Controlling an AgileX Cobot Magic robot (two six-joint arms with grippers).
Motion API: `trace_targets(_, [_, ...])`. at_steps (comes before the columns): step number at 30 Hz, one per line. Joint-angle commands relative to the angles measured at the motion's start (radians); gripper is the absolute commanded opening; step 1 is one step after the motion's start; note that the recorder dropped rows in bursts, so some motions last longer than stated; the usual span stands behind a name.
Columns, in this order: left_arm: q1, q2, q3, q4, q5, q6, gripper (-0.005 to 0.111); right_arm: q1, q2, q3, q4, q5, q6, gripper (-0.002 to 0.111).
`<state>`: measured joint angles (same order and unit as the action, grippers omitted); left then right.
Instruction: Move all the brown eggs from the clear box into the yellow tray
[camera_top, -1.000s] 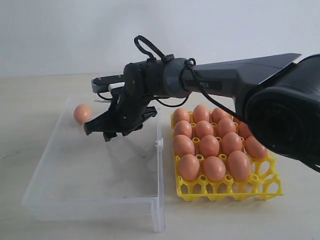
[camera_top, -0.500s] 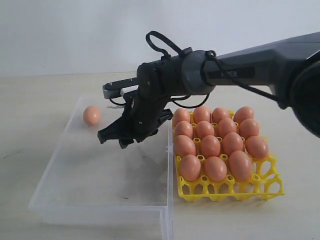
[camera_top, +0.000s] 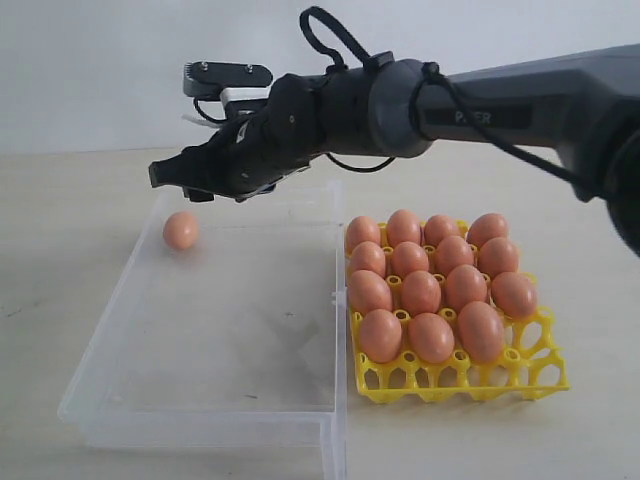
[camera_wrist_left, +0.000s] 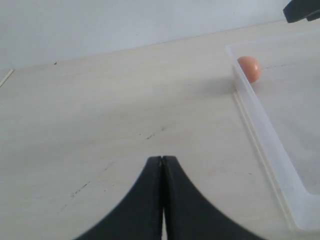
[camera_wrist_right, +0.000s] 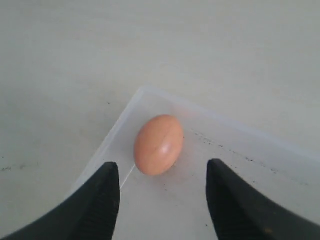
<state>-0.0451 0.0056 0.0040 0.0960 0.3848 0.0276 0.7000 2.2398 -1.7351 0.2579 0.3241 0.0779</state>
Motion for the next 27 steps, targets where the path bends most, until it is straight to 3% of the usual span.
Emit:
trace_targets(1, [-0.005,-0.006,-0.004,-0.001,-0.006,-0.005,0.000,-0.002,0.082,-0.091,0.083,-0.012,0.002,0.052])
trace_targets(8, [-0.005,-0.006,-0.004,-0.001,-0.006,-0.005,0.000,-0.002,0.206,-0.228,0.109,0.026,0.028,0.052])
trace_targets(11, [-0.005,-0.006,-0.004,-0.001,-0.006,-0.005,0.000,-0.002,0.230,-0.237,0.120,0.012,0.037,0.052])
trace_targets(14, [-0.005,-0.006,-0.004,-0.001,-0.006,-0.005,0.000,-0.002,0.253,-0.237,0.166,-0.014,0.037,0.060])
trace_targets(27, [-0.005,-0.006,-0.004,-0.001,-0.006,-0.005,0.000,0.003,0.280,-0.237,0.218,-0.112,0.035,0.060])
